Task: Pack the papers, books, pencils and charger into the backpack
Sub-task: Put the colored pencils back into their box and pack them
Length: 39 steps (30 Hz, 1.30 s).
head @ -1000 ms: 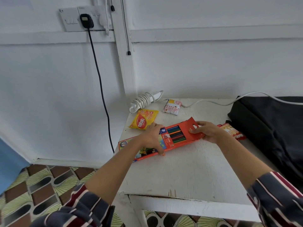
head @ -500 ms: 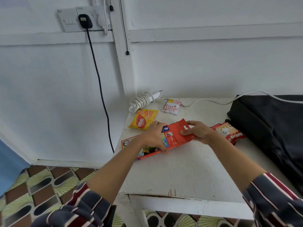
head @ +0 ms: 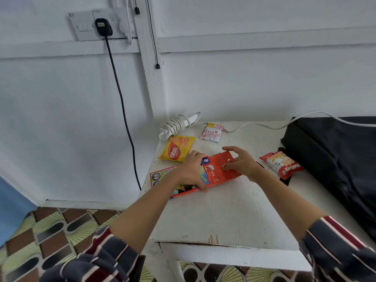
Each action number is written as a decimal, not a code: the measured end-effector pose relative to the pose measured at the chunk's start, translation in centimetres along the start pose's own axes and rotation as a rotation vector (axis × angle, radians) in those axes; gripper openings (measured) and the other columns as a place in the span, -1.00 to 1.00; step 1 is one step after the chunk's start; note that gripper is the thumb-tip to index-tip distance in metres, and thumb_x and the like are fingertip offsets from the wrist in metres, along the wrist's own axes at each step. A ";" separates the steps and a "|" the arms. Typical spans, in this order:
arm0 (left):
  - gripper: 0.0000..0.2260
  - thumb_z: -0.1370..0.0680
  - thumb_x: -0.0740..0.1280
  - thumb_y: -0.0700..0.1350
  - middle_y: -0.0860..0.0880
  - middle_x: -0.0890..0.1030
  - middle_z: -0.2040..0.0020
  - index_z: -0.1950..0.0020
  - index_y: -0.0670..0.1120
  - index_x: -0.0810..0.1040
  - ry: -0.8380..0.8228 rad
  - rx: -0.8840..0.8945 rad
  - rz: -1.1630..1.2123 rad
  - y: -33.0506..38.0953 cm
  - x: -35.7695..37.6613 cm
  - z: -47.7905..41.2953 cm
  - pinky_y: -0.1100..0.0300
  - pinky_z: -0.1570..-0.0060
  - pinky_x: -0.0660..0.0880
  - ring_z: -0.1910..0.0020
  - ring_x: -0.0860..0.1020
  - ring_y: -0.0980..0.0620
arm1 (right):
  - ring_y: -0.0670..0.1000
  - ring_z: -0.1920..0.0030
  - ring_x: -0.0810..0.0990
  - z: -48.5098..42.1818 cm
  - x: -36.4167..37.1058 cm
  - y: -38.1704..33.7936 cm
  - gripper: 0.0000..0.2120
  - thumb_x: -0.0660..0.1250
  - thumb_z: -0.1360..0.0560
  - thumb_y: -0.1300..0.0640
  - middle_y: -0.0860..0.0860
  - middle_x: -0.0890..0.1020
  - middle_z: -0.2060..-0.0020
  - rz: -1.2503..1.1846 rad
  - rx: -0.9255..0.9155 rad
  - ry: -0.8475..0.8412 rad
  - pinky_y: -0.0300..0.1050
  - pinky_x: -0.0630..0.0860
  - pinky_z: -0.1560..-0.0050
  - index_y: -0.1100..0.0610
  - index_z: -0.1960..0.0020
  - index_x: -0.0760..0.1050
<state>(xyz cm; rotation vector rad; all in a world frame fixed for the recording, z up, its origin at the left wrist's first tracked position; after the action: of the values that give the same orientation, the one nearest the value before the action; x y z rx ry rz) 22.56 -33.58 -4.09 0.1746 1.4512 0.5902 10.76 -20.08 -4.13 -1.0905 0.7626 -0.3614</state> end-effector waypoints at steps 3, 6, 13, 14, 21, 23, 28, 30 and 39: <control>-0.09 -0.26 0.58 -0.02 -0.03 0.20 -0.35 -0.46 -0.06 0.13 -0.008 0.003 -0.006 0.3 -0.1 -0.2 0.09 -0.28 0.38 -0.33 0.21 0.04 | 0.07 -0.02 0.54 0.2 0.3 -0.4 -0.45 0.41 -0.42 0.28 0.11 0.45 -0.16 -0.009 -0.007 -0.049 -0.18 0.55 0.26 -0.02 -0.33 0.32; -0.08 -0.25 0.58 -0.03 -0.03 0.20 -0.32 -0.46 -0.06 0.13 -0.017 0.009 -0.005 0.7 -0.3 -0.5 0.04 -0.29 0.39 -0.33 0.20 0.02 | 0.07 -0.01 0.57 0.1 1.2 -0.4 -0.47 0.35 -0.46 0.33 0.16 0.50 -0.18 -0.024 -0.036 -0.128 -0.13 0.59 0.16 0.01 -0.34 0.31; -0.08 -0.28 0.57 -0.01 -0.03 0.18 -0.37 -0.48 -0.03 0.09 -0.014 -0.004 0.043 0.4 -0.9 -0.4 0.03 -0.32 0.35 -0.36 0.20 0.01 | 0.07 -0.05 0.56 -0.1 0.6 0.1 -0.67 0.19 -0.59 0.17 0.07 0.49 -0.10 -0.363 0.066 -0.161 -0.02 0.59 0.06 -0.09 -0.30 0.28; -0.09 -0.29 0.56 0.00 -0.03 0.18 -0.37 -0.48 -0.03 0.09 -0.013 -0.002 0.038 0.4 -0.9 -0.4 0.04 -0.31 0.35 -0.36 0.20 0.02 | 0.07 -0.02 0.57 -0.2 0.5 0.3 -0.68 0.22 -0.57 0.18 0.10 0.49 -0.12 -0.346 0.060 -0.137 -0.03 0.58 0.06 -0.03 -0.29 0.31; -0.09 -0.29 0.56 -0.01 -0.03 0.18 -0.38 -0.48 -0.03 0.09 -0.009 0.018 0.033 0.7 -0.9 -0.3 0.06 -0.31 0.35 -0.36 0.20 0.03 | 0.08 0.01 0.58 -0.3 0.3 0.7 -0.70 0.28 -0.53 0.26 0.12 0.53 -0.04 -0.398 0.066 -0.132 -0.05 0.59 0.08 0.10 -0.24 0.37; -0.08 -0.29 0.56 -0.01 -0.03 0.17 -0.38 -0.49 -0.03 0.08 -0.008 0.020 0.029 0.8 -0.9 -0.4 0.05 -0.31 0.35 -0.36 0.20 0.03 | 0.09 0.02 0.59 -0.3 0.2 0.8 -0.71 0.28 -0.53 0.26 0.12 0.54 -0.03 -0.399 0.069 -0.125 -0.07 0.59 0.12 0.10 -0.23 0.38; -0.08 -0.29 0.57 0.01 -0.02 0.17 -0.39 -0.48 -0.03 0.08 -0.001 0.014 0.011 0.9 -0.8 -0.4 0.05 -0.30 0.37 -0.36 0.19 0.03 | 0.08 0.03 0.57 -0.5 0.3 0.4 -0.70 0.30 -0.51 0.26 0.09 0.53 0.01 -0.348 0.086 -0.091 -0.04 0.58 0.10 0.10 -0.22 0.37; -0.07 -0.29 0.56 0.01 -0.02 0.17 -0.39 -0.49 -0.03 0.08 0.000 0.015 0.004 0.9 -0.8 -0.4 0.05 -0.30 0.36 -0.36 0.19 0.03 | 0.09 0.03 0.57 -0.6 0.3 0.3 -0.70 0.31 -0.51 0.26 0.09 0.52 0.02 -0.328 0.091 -0.080 0.02 0.57 0.02 0.09 -0.21 0.37; -0.08 -0.29 0.57 -0.01 -0.03 0.17 -0.38 -0.48 -0.05 0.08 0.008 0.028 0.008 1.1 -0.9 -0.3 0.05 -0.31 0.35 -0.36 0.18 0.02 | 0.08 0.04 0.57 -0.6 0.6 0.1 -0.69 0.34 -0.48 0.26 0.08 0.54 0.03 -0.340 0.096 -0.052 0.00 0.56 0.01 0.06 -0.19 0.43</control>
<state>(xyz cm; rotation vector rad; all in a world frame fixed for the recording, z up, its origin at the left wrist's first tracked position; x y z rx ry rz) 22.00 -33.16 -2.84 0.2005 1.4679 0.5784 10.71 -20.80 -4.57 -1.1343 0.5067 -0.6485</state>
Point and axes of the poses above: each hand's wrist, its own z-axis away from the middle knuckle, its own x-axis out of the palm, y = z × x, the point moved 2 cm from there along -z, towards the middle knuckle
